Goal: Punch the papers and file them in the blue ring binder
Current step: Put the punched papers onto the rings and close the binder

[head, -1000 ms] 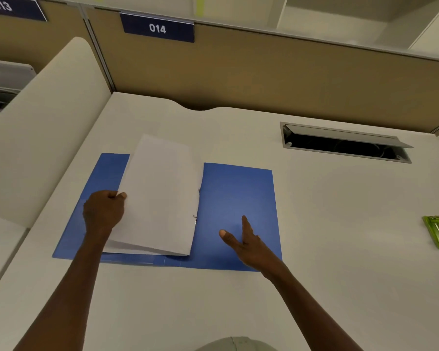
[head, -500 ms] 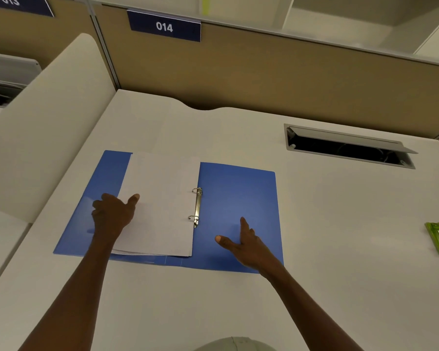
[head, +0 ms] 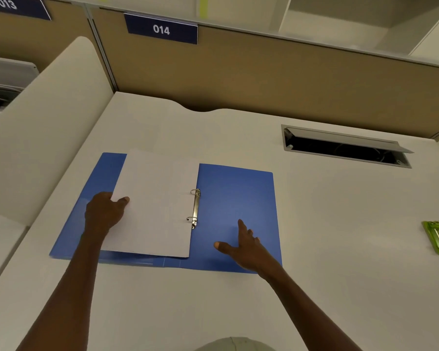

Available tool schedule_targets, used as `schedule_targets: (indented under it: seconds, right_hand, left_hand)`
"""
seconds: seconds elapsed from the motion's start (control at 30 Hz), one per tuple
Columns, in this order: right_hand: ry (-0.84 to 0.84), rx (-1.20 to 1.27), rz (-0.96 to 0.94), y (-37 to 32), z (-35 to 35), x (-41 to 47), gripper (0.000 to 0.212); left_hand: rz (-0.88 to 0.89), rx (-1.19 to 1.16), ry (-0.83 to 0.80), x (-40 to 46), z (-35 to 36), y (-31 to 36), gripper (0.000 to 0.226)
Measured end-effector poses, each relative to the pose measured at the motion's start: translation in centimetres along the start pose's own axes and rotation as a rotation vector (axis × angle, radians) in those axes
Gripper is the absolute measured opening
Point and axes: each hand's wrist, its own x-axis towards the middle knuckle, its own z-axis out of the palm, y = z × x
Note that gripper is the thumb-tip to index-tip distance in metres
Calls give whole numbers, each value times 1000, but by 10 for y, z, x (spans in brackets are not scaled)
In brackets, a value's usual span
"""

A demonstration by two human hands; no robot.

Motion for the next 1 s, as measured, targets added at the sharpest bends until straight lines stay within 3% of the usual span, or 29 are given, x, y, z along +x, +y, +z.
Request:
schedule_targets:
  seconds: [0.13, 0.33, 0.43, 0.5, 0.63, 0.77, 0.83, 0.93, 1.0]
  right_hand:
    - [-7, 11, 1, 0, 0, 1, 108]
    - [-7, 95, -6, -2, -2, 2, 113]
    - [8, 175, 1, -5, -8, -3, 118]
    - [33, 243, -20, -6, -12, -7, 106]
    - [85, 399, -2, -2, -21, -9, 84]
    - [116, 570, 74, -4, -33, -12, 94]
    - [118, 735, 93, -1, -41, -13, 85]
    - [148, 871, 224, 13, -52, -8, 67]
    - [166, 903, 264, 21, -55, -5, 63]
  left_hand:
    - [92, -195, -17, -14, -20, 25, 35]
    - [206, -431, -299, -48, -51, 83, 16]
    - [266, -406, -400, -60, -51, 104, 14]
    - [315, -393, -454, -73, -40, 119, 10]
    - [349, -378, -588, -96, 1, 137, 23]
    - [309, -411, -738, -106, 40, 139, 34]
    - [286, -415, -606, -98, 55, 131, 28]
    - [266, -258, -251, -78, 71, 108, 11]
    - [297, -139, -148, -67, 80, 91, 13]
